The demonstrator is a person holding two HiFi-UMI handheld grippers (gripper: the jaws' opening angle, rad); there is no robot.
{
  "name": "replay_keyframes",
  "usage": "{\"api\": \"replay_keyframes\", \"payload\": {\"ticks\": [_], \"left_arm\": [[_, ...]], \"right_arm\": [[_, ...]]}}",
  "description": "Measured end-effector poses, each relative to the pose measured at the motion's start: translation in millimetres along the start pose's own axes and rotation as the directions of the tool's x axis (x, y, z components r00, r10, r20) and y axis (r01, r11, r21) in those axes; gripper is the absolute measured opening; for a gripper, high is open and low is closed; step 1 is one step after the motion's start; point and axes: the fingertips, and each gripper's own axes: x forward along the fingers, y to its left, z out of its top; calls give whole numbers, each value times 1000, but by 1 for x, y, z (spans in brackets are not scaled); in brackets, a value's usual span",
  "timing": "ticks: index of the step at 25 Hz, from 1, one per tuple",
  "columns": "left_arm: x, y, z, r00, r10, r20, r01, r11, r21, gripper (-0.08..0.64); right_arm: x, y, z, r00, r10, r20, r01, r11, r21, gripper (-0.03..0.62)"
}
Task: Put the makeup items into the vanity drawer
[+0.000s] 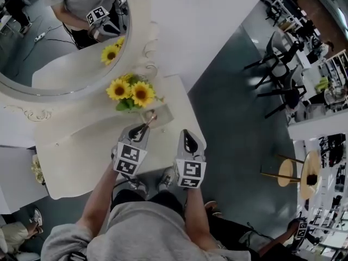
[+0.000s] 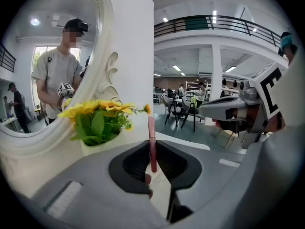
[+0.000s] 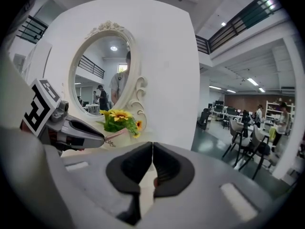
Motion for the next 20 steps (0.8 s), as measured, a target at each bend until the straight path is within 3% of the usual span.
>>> {"api": "replay_keyframes", "payload": {"ticks": [9,20], "left_arm": [[61,-15,-25,994,-64,-90,67,997,29,54],[107,-16,-49,983,-53,-175,65,996,62,54]], "right_arm": [[11,-26,-39,998,-22,-54,25,998,55,7],[22,-51,-84,994,-28,-110,39,994,101,7]]}}
